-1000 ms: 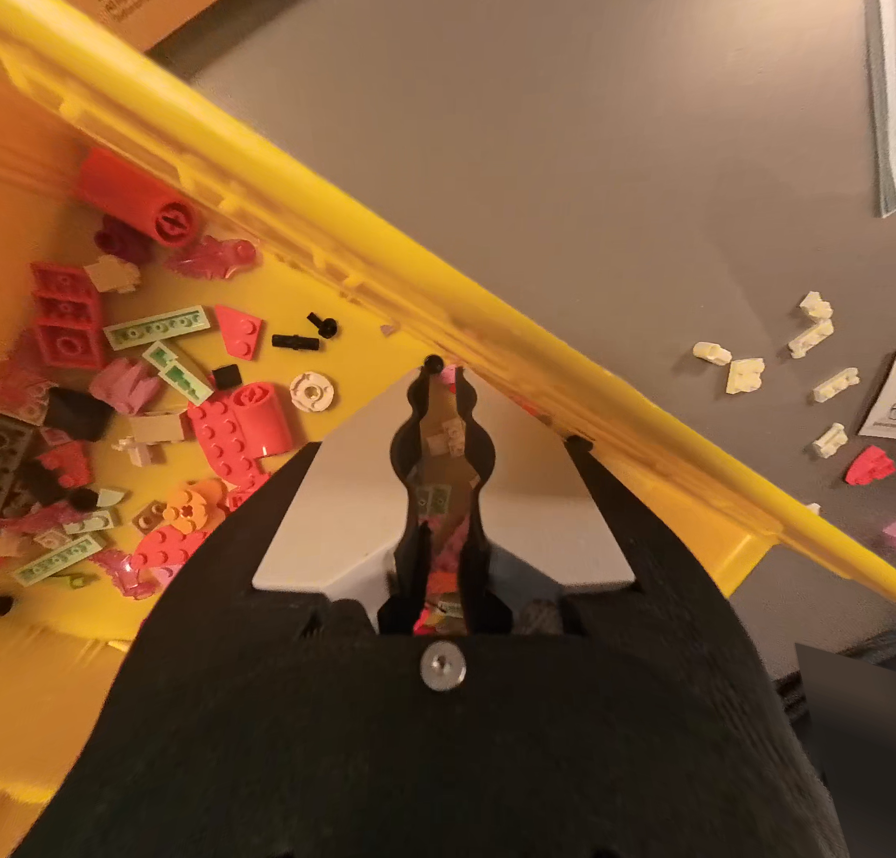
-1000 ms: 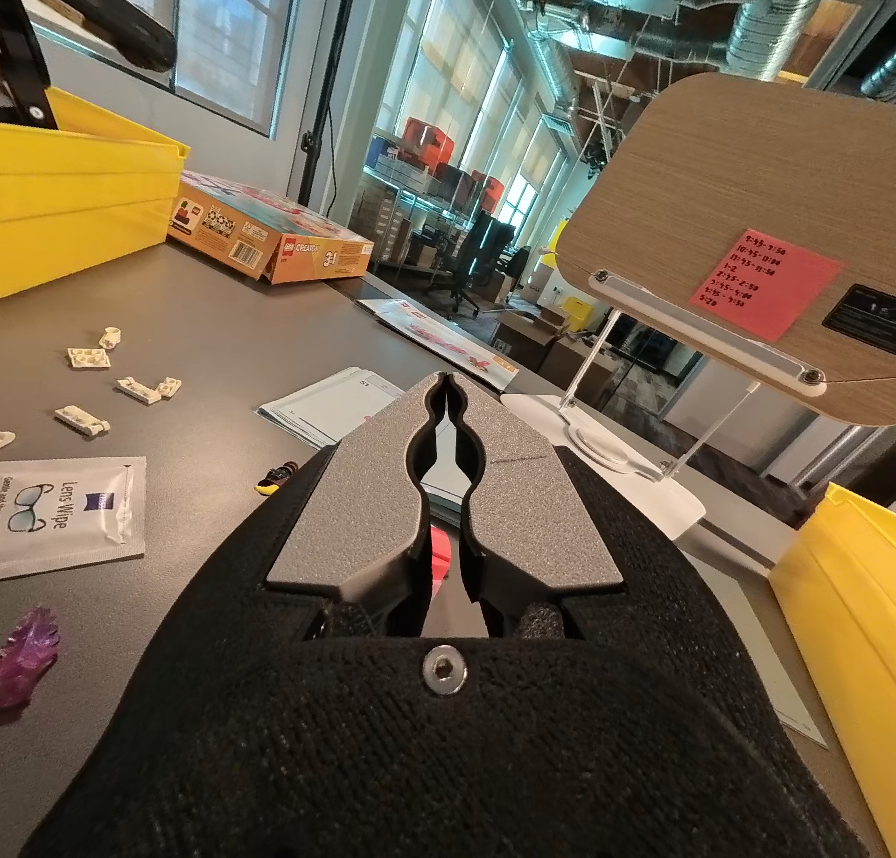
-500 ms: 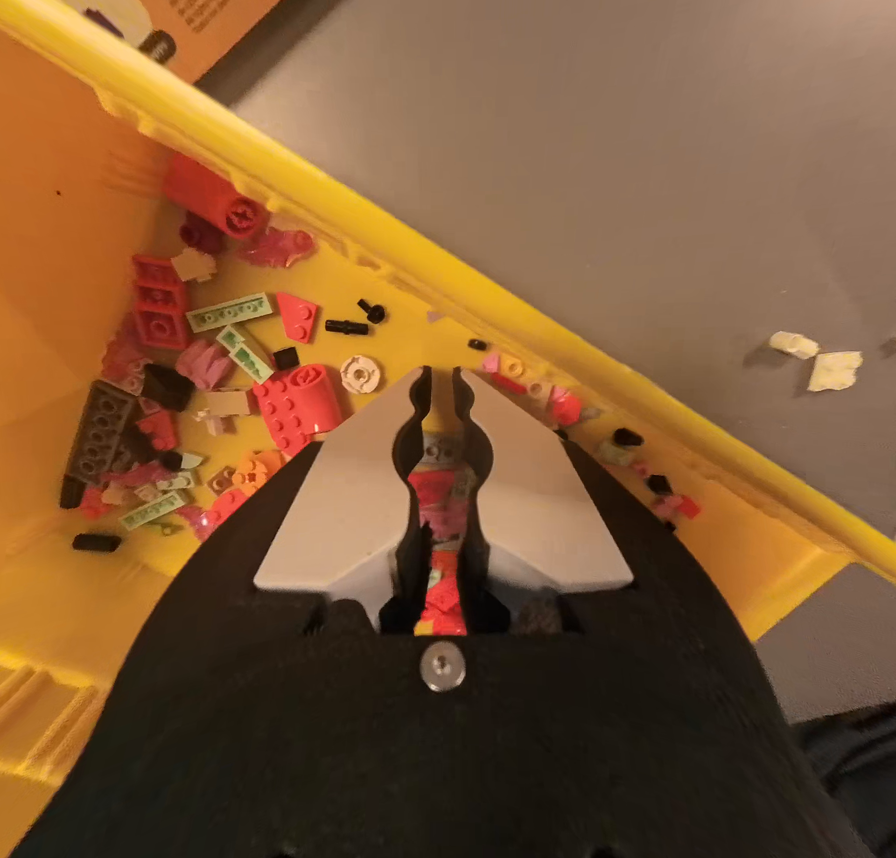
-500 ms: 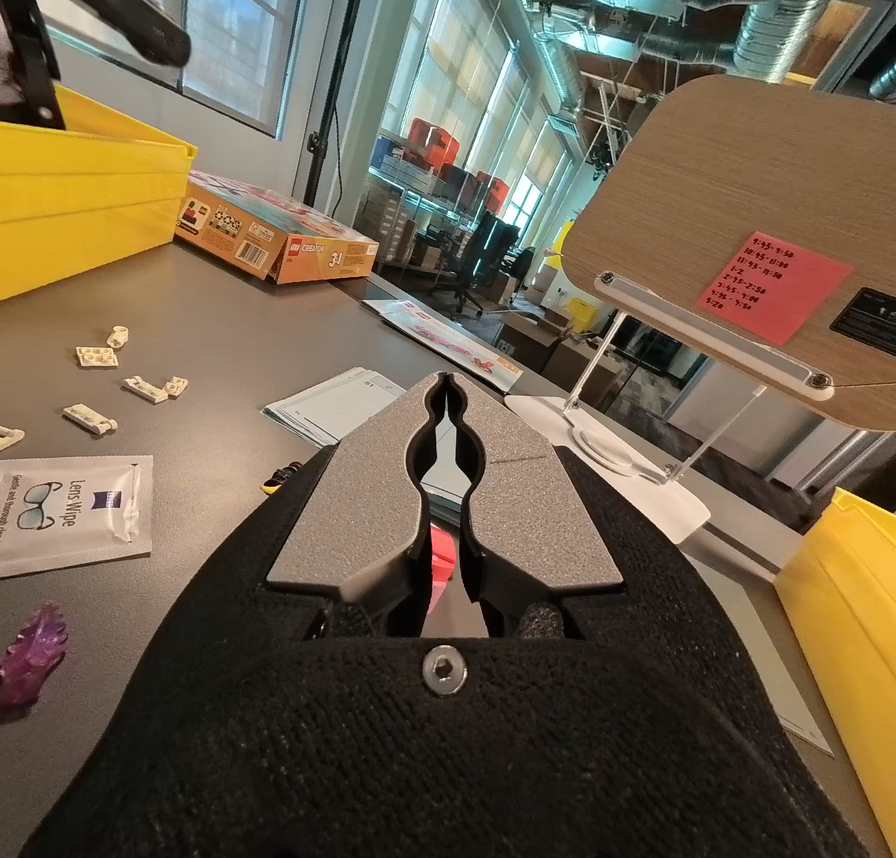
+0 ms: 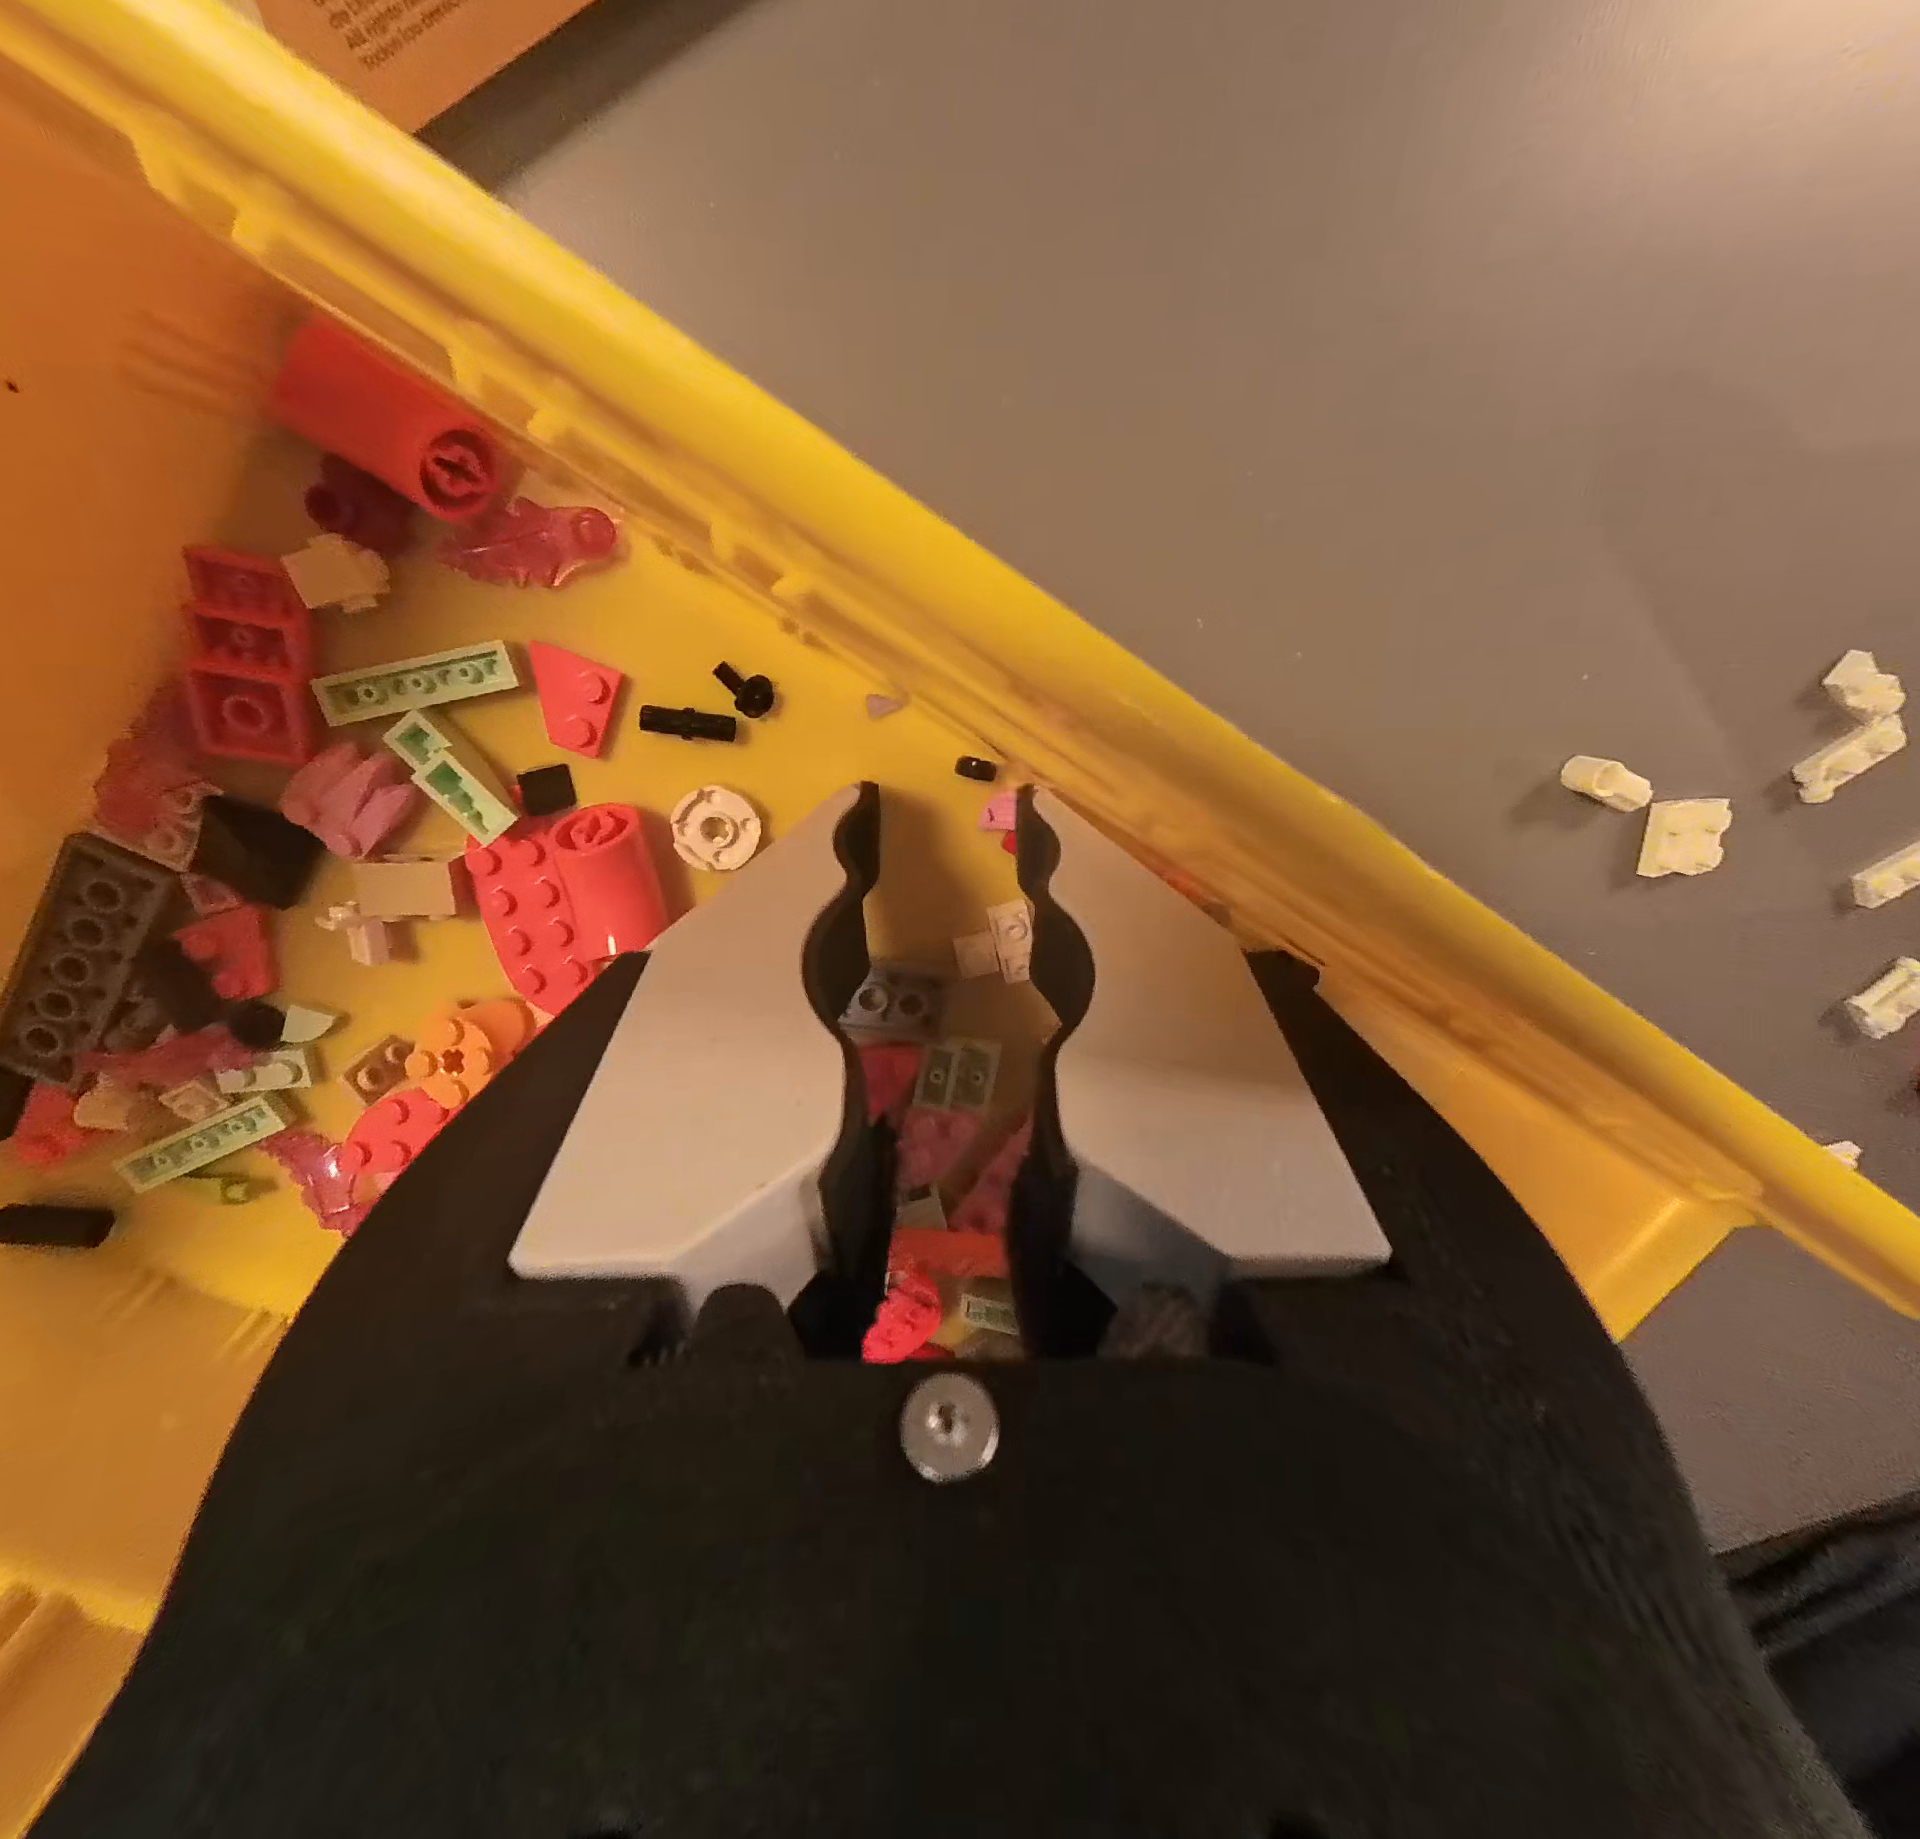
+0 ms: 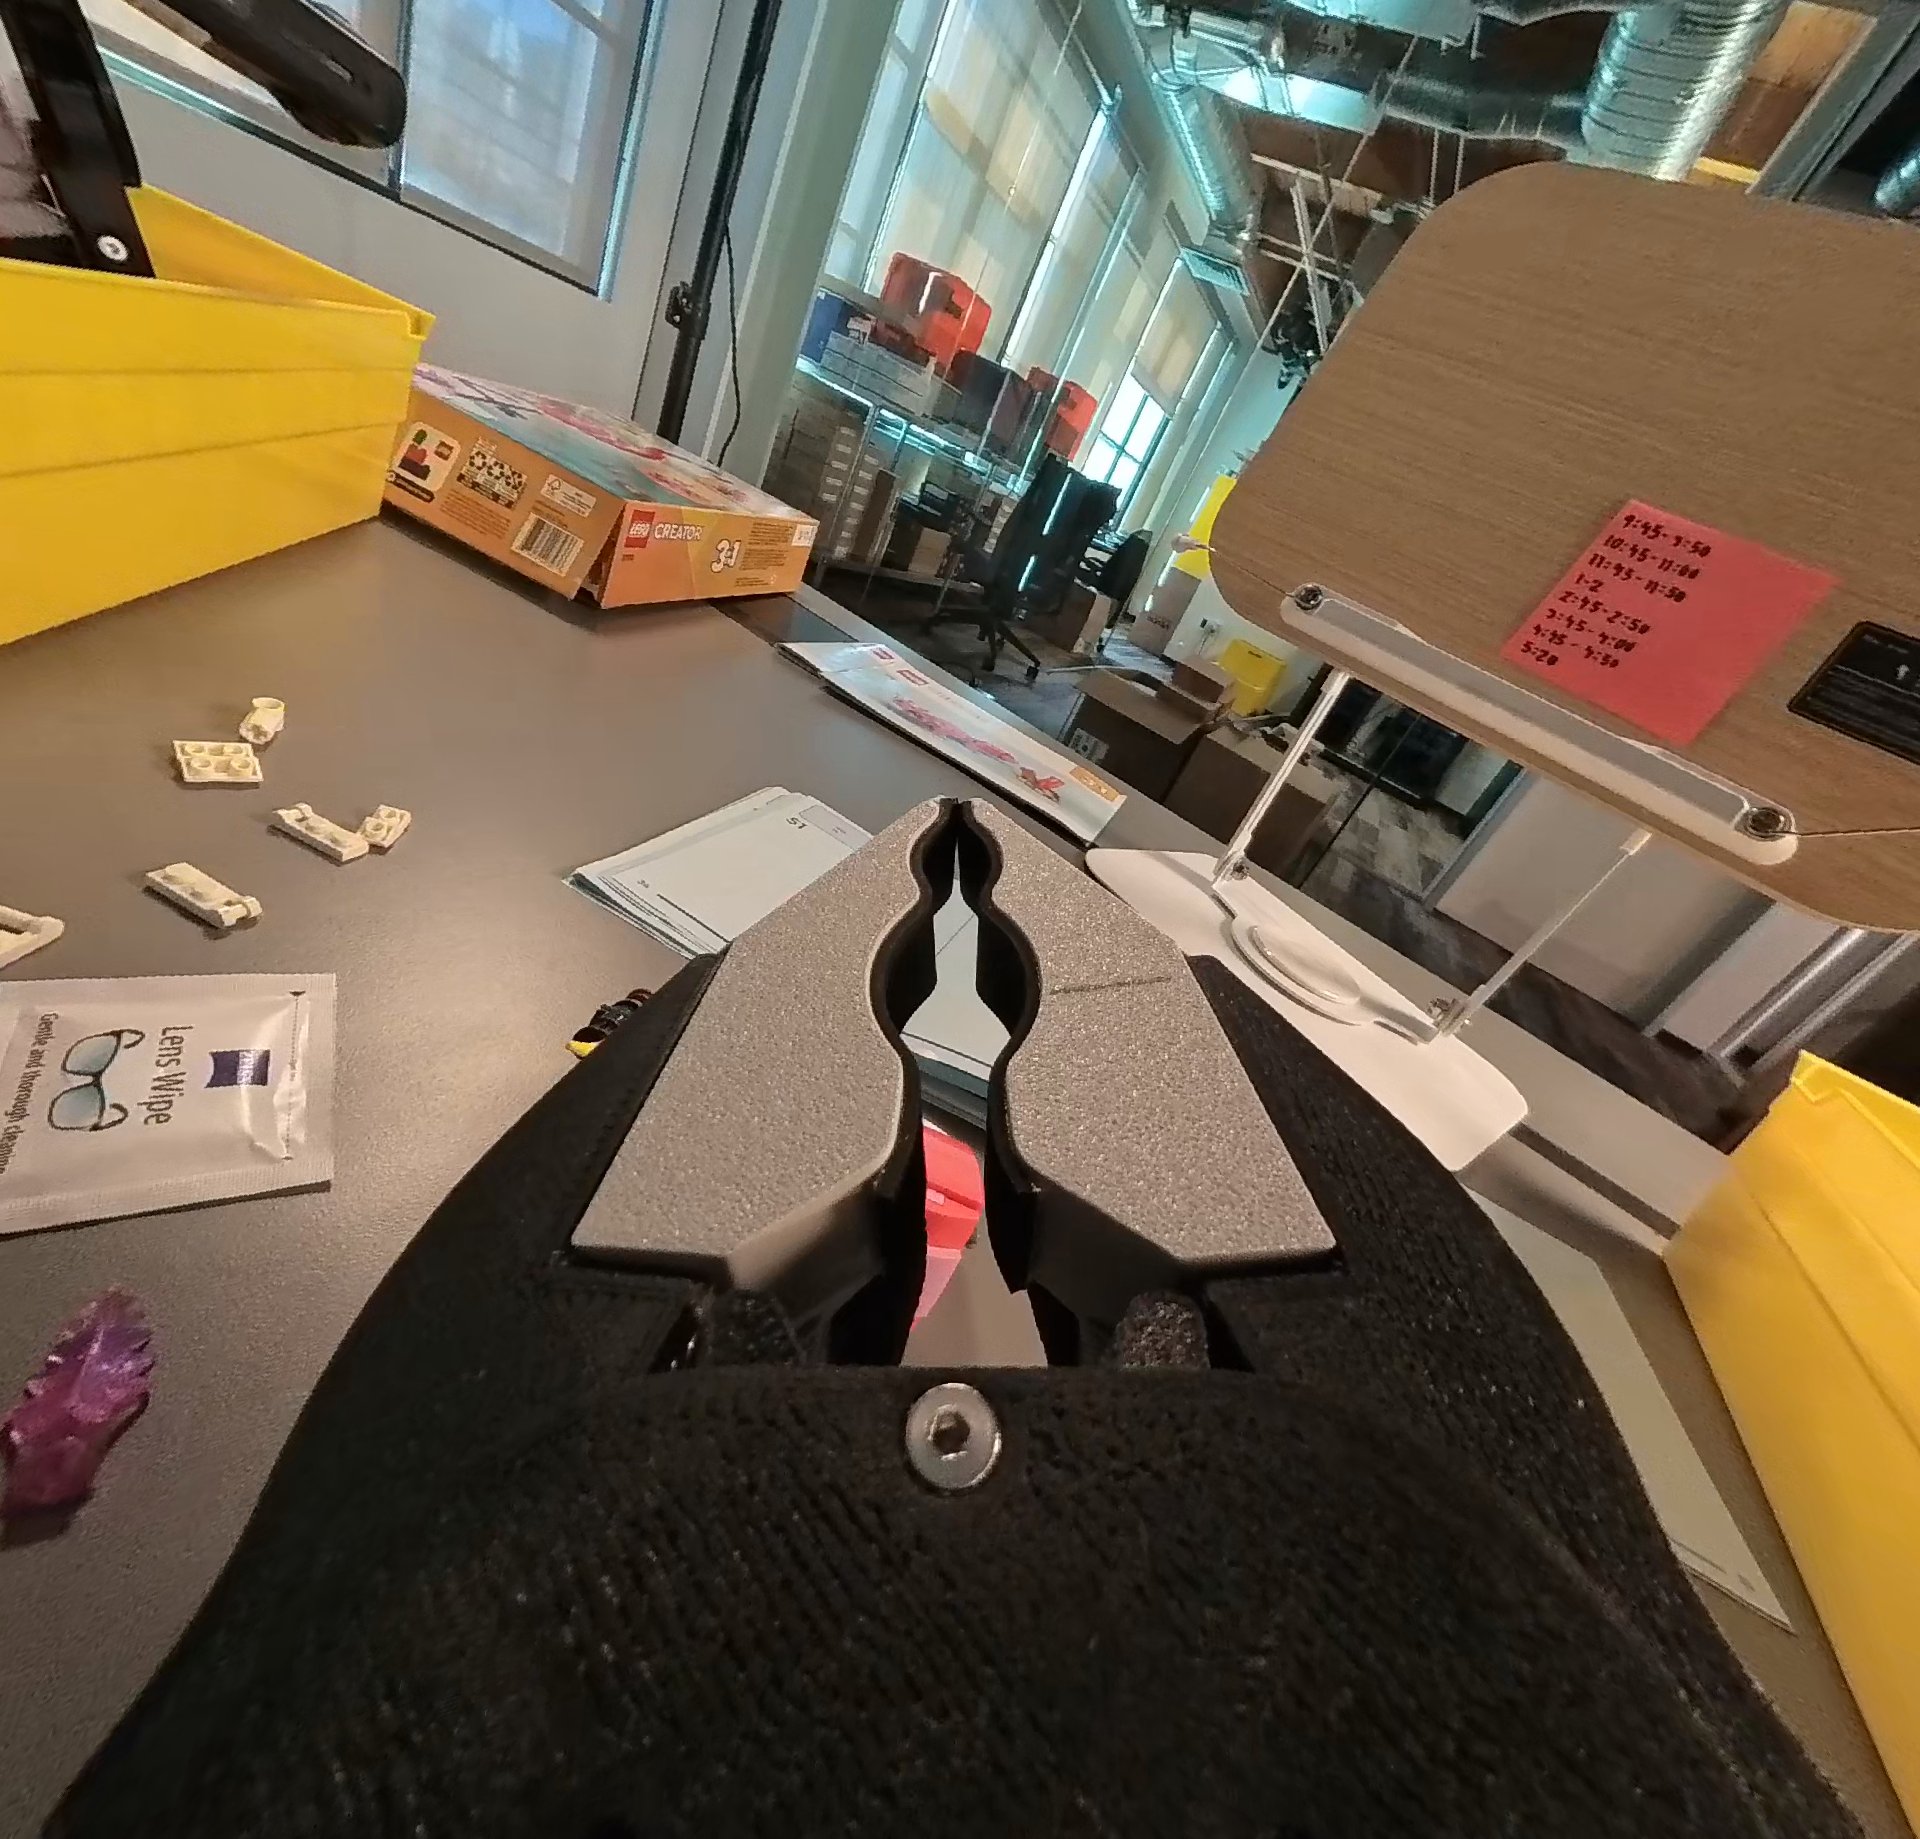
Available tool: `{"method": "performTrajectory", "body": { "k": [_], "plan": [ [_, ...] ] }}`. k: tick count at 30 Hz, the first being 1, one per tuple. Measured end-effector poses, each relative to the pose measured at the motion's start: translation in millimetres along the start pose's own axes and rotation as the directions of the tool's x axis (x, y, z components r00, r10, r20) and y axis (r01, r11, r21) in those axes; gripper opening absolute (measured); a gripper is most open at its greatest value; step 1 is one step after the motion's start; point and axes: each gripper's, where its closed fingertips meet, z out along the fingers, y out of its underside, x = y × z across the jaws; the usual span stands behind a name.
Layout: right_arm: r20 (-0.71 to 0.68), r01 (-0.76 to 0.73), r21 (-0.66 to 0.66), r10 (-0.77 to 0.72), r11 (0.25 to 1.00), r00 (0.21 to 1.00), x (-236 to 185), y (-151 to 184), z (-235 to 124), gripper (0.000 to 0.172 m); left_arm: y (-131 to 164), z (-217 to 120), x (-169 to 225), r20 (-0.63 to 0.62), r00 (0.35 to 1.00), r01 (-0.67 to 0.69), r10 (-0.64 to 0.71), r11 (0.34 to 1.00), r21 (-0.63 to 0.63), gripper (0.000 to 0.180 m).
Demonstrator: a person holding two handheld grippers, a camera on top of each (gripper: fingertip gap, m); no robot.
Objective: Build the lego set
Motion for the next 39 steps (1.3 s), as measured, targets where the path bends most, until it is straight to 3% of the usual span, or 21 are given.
{"method": "performTrajectory", "body": {
  "k": [10,18,30,35,37,39],
  "plan": [
    [0.005,0.001,0.001,-0.001,1.0,1.0,-1,0,0,0.0,6,-5,-20,0.076,0.997,0.003,-0.001,1.0,-0.027,0.029],
    [0.002,-0.001,0.004,0.001,1.0,1.0,-1,0,0,0.0,1,-12,-9,-0.03,0.998,0.05,-0.049,0.999,0.015,0.025],
    [-0.01,-0.005,0.008,0.005,1.0,1.0,1,0,0,0.0,9,-2,-5,0.0,0.999,-0.045,0.045,0.999,-0.017,0.006],
    [-0.015,-0.007,0.009,0.007,1.0,1.0,2,0,0,0.0,13,-9,-7,0.046,0.989,-0.139,0.142,0.988,-0.061,0.002],
    [-0.019,-0.006,0.011,0.006,1.0,1.0,3,-1,-1,0.0,5,-26,-6,0.087,0.982,-0.169,0.168,0.986,0.002,0.002],
    [-0.023,-0.008,0.013,0.008,1.0,1.0,4,-1,-1,0.0,-10,-56,11,0.066,0.984,-0.175,0.166,0.973,0.15,0.002]
  ]
}}
